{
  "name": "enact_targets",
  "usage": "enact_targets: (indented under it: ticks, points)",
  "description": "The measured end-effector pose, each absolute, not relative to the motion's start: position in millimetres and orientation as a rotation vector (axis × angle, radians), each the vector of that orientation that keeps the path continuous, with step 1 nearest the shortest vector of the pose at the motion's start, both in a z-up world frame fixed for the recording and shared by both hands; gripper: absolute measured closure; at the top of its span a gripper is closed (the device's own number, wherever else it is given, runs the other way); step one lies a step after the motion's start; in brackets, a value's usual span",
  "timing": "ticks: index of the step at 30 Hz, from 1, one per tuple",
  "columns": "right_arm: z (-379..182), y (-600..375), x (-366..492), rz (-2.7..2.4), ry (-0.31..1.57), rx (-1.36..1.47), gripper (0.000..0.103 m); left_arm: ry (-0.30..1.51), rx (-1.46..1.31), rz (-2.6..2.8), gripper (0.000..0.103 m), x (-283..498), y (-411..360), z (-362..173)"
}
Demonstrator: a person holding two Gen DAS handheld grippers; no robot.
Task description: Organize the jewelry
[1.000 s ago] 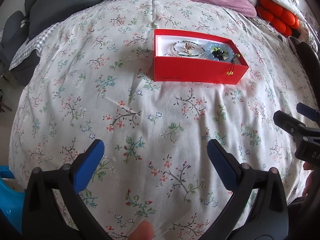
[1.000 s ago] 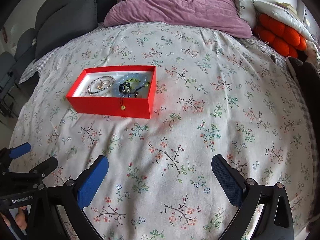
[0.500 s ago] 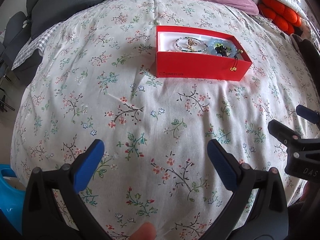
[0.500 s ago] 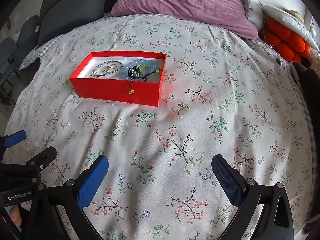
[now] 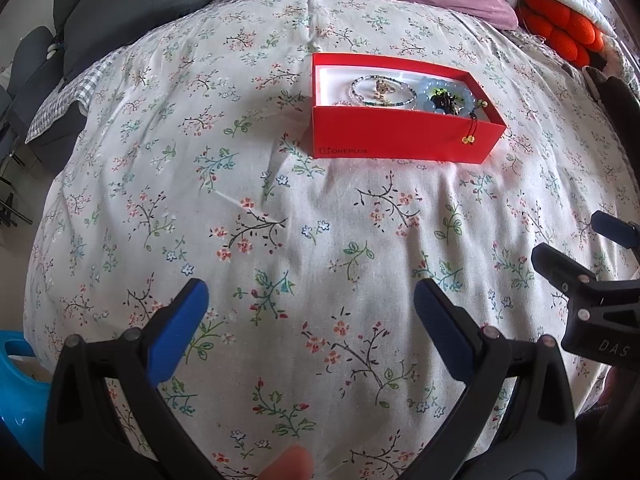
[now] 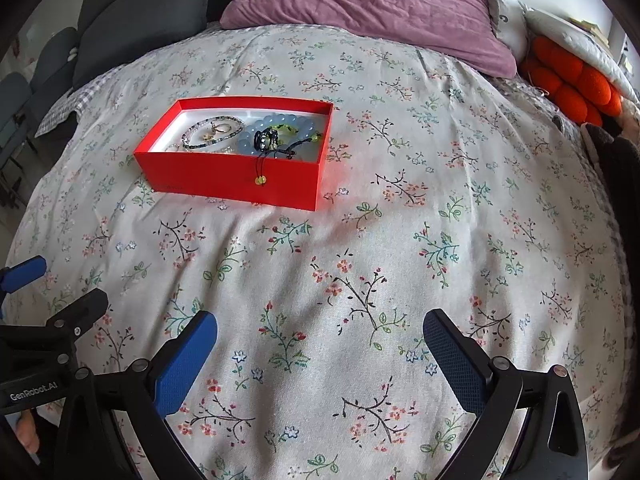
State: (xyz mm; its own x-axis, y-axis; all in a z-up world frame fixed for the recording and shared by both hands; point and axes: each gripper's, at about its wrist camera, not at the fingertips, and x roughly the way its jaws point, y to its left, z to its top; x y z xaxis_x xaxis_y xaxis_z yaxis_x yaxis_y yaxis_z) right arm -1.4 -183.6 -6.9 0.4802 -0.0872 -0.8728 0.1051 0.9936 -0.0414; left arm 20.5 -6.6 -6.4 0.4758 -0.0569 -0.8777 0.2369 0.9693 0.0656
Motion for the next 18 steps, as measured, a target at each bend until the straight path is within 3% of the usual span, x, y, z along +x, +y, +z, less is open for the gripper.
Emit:
enact_targets:
  ticks: [18]
  points:
    - [-10.2, -182.3, 0.3, -0.114, 1.073, 0.014, 0.000, 1.074, 0.189, -0.191, 0.001, 19.5, -11.2, -7.9]
